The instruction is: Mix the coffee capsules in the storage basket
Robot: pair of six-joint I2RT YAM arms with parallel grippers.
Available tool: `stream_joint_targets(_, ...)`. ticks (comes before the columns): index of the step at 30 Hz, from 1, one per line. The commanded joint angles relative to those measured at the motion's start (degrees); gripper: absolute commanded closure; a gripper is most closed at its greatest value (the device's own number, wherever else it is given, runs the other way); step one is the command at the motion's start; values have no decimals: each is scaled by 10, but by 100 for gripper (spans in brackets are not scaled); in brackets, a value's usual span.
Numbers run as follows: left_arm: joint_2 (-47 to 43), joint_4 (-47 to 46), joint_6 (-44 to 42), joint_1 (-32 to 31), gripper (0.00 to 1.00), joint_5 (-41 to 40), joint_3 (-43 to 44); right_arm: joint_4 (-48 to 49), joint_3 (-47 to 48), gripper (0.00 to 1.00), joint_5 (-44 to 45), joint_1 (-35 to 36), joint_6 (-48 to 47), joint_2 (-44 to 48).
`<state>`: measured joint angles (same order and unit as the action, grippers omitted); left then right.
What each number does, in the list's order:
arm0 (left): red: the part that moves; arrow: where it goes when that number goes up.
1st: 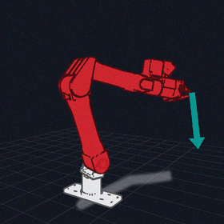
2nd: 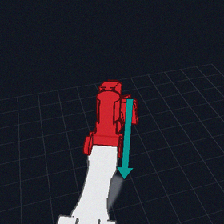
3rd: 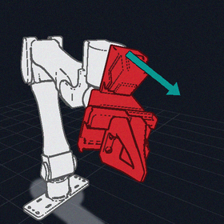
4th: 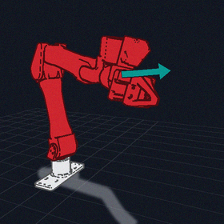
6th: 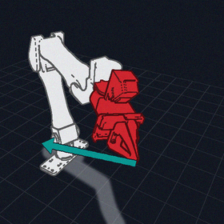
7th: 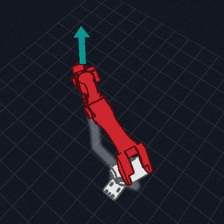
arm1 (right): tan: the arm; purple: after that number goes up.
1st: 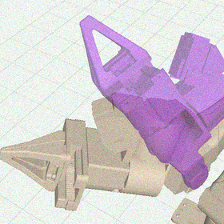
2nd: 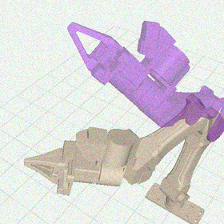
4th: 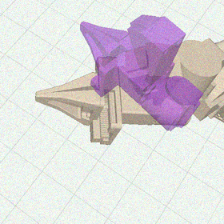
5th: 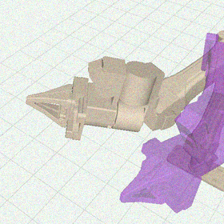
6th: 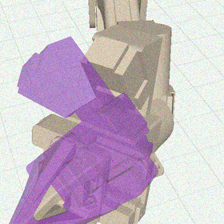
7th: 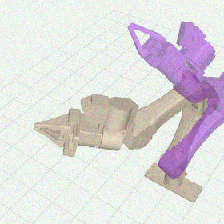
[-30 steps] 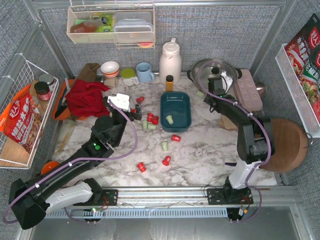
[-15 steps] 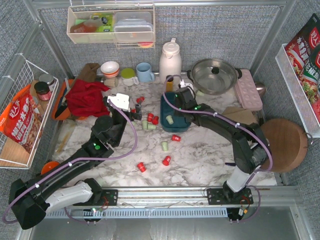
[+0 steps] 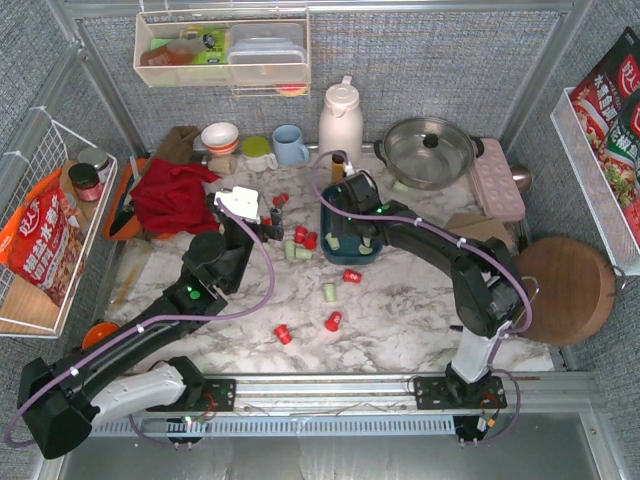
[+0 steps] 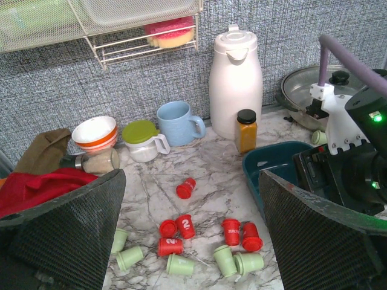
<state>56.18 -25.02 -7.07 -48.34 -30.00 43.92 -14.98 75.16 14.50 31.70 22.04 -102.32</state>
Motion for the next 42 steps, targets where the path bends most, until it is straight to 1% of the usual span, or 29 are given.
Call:
stream_joint_targets(1, 1, -5, 2, 0, 1, 1, 5, -18, 7, 27, 9, -8, -15, 16)
stream_joint_targets(5, 3, -6, 2, 0, 1, 1, 4, 25, -4, 27, 70, -31, -22, 38)
stream_joint_targets(9, 6, -6, 3, -1, 1, 2, 5, 148, -31, 27, 154, -56, -57, 45)
stream_joint_targets(12, 7, -5, 4, 0, 1, 3, 5, 234, -38, 28, 198, -83, -55, 16)
stream_joint_targets(15, 6, -4, 3, 0, 1, 3, 6, 280, -19, 28, 206, -109, -52, -34)
stream_joint_targets(19, 2, -4, 0, 0, 1, 0, 6, 271, 30, 28, 236, -135, -38, -106)
stream_joint_targets(22, -1, -5, 0, 0, 1, 2, 6, 286, 42, 28, 248, -158, -22, -138)
stream_joint_targets(24, -1, -6, 2, 0, 1, 5, 5, 289, 49, 28, 230, -171, -13, -155)
stream_joint_targets(28, 7, -5, 7, 0, 1, 11, 5, 266, 71, 29, 189, -191, 32, -184)
stream_joint_targets(31, 18, -1, 11, 0, 1, 12, 7, 282, 71, 31, 169, -198, 58, -198)
stream_joint_targets(35, 27, 1, 12, 0, 1, 13, 7, 299, 85, 32, 145, -203, 71, -214)
stream_joint_targets(37, 31, 1, 13, 0, 1, 13, 8, 275, 110, 32, 136, -205, 76, -226)
stream_joint_targets(42, 33, 5, 14, 0, 1, 13, 11, 164, 185, 32, 144, -216, 110, -258)
